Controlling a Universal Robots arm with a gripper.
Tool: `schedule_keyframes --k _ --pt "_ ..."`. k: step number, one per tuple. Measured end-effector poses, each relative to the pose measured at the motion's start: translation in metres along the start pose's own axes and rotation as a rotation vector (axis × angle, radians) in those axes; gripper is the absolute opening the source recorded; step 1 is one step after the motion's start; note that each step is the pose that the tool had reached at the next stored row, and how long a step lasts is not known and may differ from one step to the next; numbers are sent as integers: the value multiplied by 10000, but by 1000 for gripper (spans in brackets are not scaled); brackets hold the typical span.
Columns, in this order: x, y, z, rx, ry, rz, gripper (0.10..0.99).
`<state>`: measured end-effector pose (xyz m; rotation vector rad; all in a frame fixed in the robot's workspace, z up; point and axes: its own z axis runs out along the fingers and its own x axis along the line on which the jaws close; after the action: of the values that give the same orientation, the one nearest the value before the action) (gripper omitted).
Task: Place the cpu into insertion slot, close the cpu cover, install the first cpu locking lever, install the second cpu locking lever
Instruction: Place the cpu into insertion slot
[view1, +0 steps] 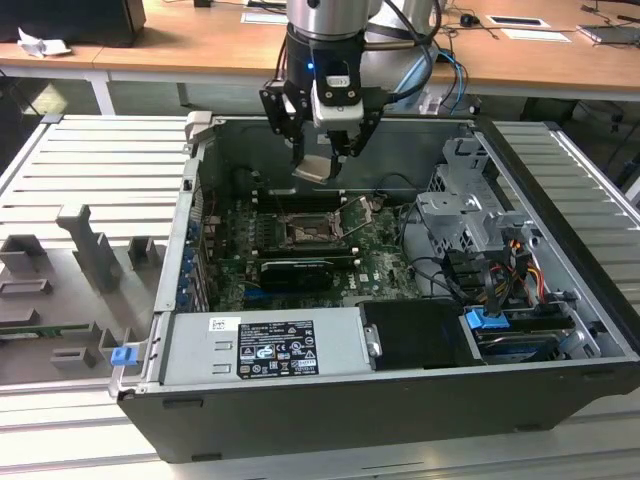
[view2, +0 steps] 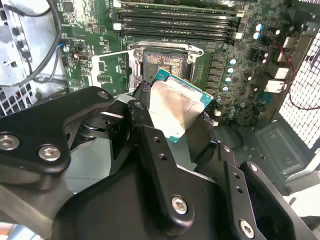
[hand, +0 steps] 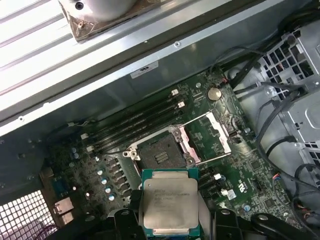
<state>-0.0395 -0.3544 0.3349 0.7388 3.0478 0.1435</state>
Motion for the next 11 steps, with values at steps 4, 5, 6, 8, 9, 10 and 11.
schedule_keyframes --k 4,5,6,8,9,10,11 --pt "0 -2 25 -12 -55 621 529" --pt "0 -3 28 -14 -68 756 529" --pt "-1 -3 32 -17 -84 948 529" --pt "0 -3 38 -24 -111 1245 529" --pt "-1 -4 44 -29 -134 1491 529" --pt "-1 -5 53 -36 -163 1825 529" --pt "-1 -5 57 -37 -176 1966 529"
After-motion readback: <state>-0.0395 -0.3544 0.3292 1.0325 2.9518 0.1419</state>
